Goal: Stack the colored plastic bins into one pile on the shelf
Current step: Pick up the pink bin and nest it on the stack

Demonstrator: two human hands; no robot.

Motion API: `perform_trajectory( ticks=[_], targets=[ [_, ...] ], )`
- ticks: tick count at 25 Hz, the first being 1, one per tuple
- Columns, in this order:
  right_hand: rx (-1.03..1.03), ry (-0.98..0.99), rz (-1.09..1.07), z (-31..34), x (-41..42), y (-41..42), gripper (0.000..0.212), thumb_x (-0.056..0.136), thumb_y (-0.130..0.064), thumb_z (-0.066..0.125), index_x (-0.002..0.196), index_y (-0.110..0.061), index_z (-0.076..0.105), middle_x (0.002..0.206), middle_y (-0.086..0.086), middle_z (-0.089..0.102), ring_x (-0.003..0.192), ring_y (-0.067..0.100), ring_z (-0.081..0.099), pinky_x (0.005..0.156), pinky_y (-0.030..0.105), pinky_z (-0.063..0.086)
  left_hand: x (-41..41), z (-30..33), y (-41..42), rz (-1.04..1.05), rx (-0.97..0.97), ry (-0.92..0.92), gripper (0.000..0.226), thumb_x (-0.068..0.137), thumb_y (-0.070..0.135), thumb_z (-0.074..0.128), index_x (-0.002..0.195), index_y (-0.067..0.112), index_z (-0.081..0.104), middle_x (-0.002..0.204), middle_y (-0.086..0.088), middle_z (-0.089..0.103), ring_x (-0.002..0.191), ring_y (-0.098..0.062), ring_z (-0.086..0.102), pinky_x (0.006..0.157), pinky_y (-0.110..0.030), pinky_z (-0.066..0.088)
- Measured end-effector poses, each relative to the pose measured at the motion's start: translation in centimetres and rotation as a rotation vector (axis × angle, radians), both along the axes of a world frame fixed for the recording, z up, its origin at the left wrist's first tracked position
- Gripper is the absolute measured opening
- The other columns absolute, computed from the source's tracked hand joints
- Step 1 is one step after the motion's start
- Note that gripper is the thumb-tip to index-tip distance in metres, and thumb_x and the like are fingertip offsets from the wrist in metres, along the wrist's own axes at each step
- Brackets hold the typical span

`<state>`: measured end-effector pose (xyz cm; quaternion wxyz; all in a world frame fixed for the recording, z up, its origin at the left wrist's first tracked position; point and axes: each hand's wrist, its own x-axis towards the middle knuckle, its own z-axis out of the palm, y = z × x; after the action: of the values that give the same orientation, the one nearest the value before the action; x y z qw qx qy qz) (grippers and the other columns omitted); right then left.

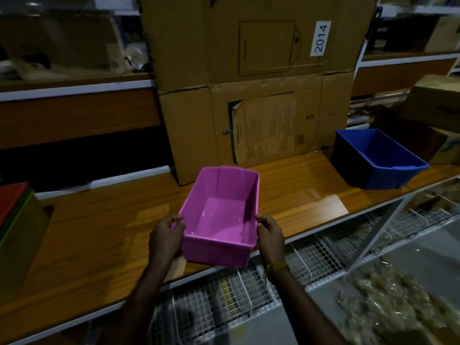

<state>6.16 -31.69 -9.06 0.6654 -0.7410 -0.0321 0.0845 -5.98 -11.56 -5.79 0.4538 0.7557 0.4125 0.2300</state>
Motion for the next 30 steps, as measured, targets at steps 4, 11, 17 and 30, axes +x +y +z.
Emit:
perform_trajectory(
  ticks=[4, 11, 17, 30],
  targets=[
    [-0.084, -0.040, 0.022, -1.2, -3.3, 3.7, 0.040, 0.088, -0.008, 0.047, 0.089, -0.042, 0.068, 0.088, -0.005, 0.074, 0.076, 0.025, 0.070, 0.066, 0.050, 0.061, -3.4, -0.5, 3.8, -0.022, 0.060, 0.086, 0.021, 0.090, 0.025, 0.063, 0.107, 0.019, 0.071, 0.104, -0.006, 0.071, 0.071, -0.016, 0.060, 0.061, -0.026, 0.044],
    [-0.008, -0.032, 0.075, -1.7, -9.2, 9.8, 0.034, 0.092, 0.004, 0.050, 0.106, -0.019, 0.070, 0.080, 0.010, 0.070, 0.065, 0.016, 0.063, 0.057, 0.025, 0.057, -7.3, -1.8, 5.6, -0.114, 0.333, 0.259, 0.028, 0.084, 0.036, 0.067, 0.111, 0.029, 0.068, 0.134, -0.017, 0.054, 0.131, -0.035, 0.044, 0.107, -0.044, 0.040],
    [0.012, -0.089, 0.080, -2.5, -12.0, 12.5, 0.034, 0.091, 0.002, 0.057, 0.112, -0.022, 0.070, 0.091, 0.015, 0.073, 0.075, 0.027, 0.070, 0.072, 0.043, 0.062, -9.4, -1.3, 3.8, -0.504, 0.318, 0.146, 0.025, 0.084, 0.042, 0.067, 0.106, 0.032, 0.070, 0.091, 0.012, 0.075, 0.090, -0.002, 0.065, 0.107, -0.023, 0.015],
    [-0.790, -0.584, 0.096, -1.6, -8.1, 15.0, 0.021, 0.083, -0.020, 0.068, 0.102, -0.023, 0.073, 0.124, 0.019, 0.061, 0.129, 0.041, 0.047, 0.107, 0.044, 0.037, -15.2, -3.1, 15.8, -0.238, 0.278, 0.121, 0.027, 0.074, 0.010, 0.067, 0.086, 0.033, 0.072, 0.107, 0.001, 0.069, 0.109, -0.021, 0.057, 0.084, -0.030, 0.046]
  ],
)
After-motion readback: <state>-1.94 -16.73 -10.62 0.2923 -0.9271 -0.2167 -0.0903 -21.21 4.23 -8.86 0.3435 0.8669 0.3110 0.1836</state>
